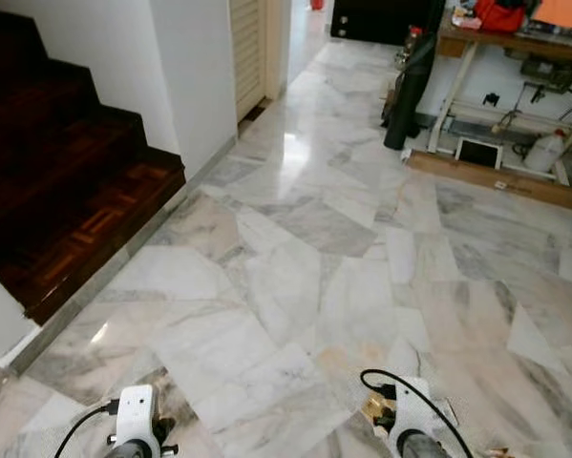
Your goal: Sweep floor
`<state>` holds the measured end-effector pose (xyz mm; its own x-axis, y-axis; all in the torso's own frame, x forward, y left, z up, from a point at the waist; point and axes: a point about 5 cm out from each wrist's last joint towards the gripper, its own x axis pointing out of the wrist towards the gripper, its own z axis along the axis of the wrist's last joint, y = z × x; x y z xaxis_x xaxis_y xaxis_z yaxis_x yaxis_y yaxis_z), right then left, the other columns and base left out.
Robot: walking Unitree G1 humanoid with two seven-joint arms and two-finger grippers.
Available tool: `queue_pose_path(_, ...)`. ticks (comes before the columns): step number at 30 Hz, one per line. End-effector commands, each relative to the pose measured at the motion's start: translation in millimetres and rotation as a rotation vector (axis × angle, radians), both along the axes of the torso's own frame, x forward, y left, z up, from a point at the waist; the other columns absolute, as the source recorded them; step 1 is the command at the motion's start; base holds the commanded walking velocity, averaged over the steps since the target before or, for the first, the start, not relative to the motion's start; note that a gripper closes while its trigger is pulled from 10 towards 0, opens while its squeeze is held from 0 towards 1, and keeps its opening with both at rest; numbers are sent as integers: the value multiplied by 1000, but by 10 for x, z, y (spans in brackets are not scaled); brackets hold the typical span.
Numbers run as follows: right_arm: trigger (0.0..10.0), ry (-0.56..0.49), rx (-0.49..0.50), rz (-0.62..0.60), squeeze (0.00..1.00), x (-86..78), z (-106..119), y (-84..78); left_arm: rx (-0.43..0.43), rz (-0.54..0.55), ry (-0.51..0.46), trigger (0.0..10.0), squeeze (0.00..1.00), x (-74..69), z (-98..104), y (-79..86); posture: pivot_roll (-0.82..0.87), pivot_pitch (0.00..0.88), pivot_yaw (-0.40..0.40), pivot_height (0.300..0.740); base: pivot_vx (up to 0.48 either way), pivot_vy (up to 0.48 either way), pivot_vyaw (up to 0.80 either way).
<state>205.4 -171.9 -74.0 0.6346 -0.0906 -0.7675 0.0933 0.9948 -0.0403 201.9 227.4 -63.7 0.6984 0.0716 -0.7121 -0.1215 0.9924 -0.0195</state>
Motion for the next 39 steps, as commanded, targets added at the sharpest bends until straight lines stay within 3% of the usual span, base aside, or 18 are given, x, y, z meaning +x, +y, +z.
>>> queue_pose_path(1,10000,-9,-4,-1,0,2,5,-15,1,3,7,10000,0,-29,-12,19,38,0,-32,740,0,0,0)
queue_pose_path(30,10000,42,12,1,0,-90,-56,41,25,-4,38,10000,0,-43,-14,75,33,0,-7,740,0,25,0)
queue_pose_path(39,10000,39,13,6,0,-83,-52,41,22,3,43,10000,0,-72,-28,81,33,0,-9,740,0,189,-561)
